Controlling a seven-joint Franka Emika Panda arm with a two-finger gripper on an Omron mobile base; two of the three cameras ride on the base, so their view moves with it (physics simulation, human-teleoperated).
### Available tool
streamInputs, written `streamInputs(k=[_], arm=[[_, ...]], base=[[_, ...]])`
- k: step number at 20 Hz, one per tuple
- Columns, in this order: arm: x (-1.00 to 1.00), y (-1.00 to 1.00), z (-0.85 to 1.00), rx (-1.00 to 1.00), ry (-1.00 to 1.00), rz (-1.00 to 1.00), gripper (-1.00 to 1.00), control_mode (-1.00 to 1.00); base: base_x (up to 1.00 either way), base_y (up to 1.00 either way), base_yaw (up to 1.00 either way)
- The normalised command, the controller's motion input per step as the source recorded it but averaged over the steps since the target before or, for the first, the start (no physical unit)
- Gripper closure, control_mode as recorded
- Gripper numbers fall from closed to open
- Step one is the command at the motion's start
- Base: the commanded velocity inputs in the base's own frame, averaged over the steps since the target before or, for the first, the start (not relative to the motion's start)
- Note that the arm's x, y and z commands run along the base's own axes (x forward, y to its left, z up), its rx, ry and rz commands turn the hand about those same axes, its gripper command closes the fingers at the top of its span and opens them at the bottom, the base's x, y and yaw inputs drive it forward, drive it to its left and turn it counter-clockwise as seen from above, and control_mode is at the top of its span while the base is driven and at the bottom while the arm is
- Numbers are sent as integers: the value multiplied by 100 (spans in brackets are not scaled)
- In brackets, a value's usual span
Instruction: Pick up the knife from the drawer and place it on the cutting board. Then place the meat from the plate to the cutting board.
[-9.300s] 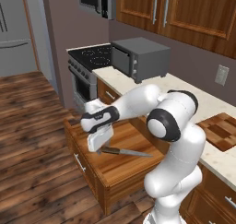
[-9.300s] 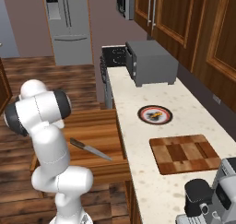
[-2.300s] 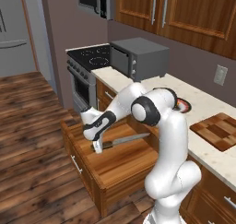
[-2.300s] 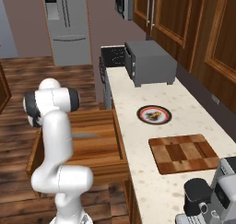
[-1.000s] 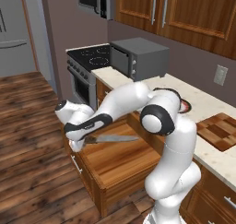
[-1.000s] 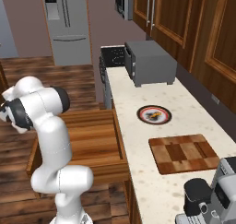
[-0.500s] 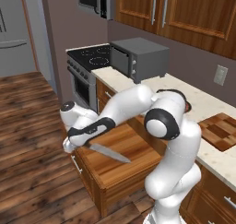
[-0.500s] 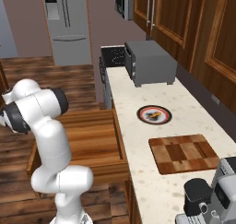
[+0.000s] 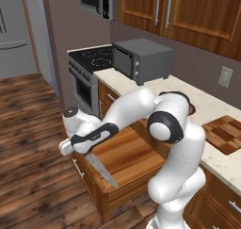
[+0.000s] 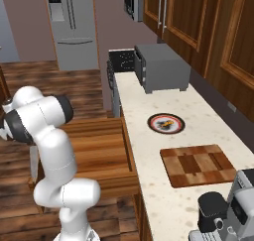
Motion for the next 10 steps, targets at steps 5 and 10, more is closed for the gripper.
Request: streamInputs(k=[5,10], arm=[[0,17,0,-1,0,-37,100,-100],[1,8,0,0,12,-37,100,-100]], base=[[0,0,0],[0,0,0]])
